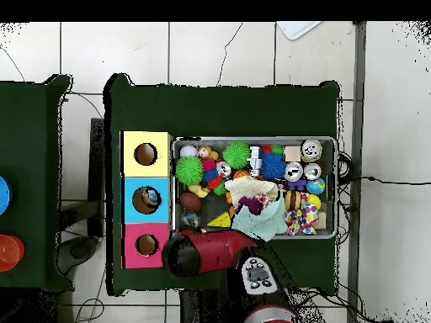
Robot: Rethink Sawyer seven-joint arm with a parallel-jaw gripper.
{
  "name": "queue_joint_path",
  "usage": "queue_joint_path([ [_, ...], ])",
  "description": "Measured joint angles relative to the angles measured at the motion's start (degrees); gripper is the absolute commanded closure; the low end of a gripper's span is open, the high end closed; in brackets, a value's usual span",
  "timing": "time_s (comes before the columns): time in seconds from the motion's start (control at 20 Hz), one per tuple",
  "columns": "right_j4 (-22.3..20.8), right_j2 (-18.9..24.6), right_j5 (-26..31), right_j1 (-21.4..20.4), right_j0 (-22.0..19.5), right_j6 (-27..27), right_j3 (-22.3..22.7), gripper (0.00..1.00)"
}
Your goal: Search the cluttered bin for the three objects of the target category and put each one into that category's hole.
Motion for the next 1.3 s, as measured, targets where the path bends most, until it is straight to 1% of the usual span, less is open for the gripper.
queue_joint_path([
  [0.15, 0.01, 0.01, -1.84, 1.83, -0.05, 0.0, -0.32, 0.0],
  [0.2, 0.01, -0.11, -4.04, 3.65, -0.15, 0.01, -0.41, 0.0],
  [0.45, 0.05, -0.53, -7.74, 5.94, -0.69, 0.0, -0.66, 0.0],
  [0.85, 0.66, -0.79, -8.63, 7.69, -0.86, 0.0, -1.57, 0.0],
  [1.1, 0.87, -0.93, -8.62, 9.22, -0.93, 0.0, -2.83, 0.0],
  [1.2, 0.93, -1.05, -8.66, 10.5, -0.95, 0.01, -3.87, 0.0],
  [1.3, 1.04, -1.01, -8.67, 10.67, -0.93, 0.0, -4.17, 0.0],
])
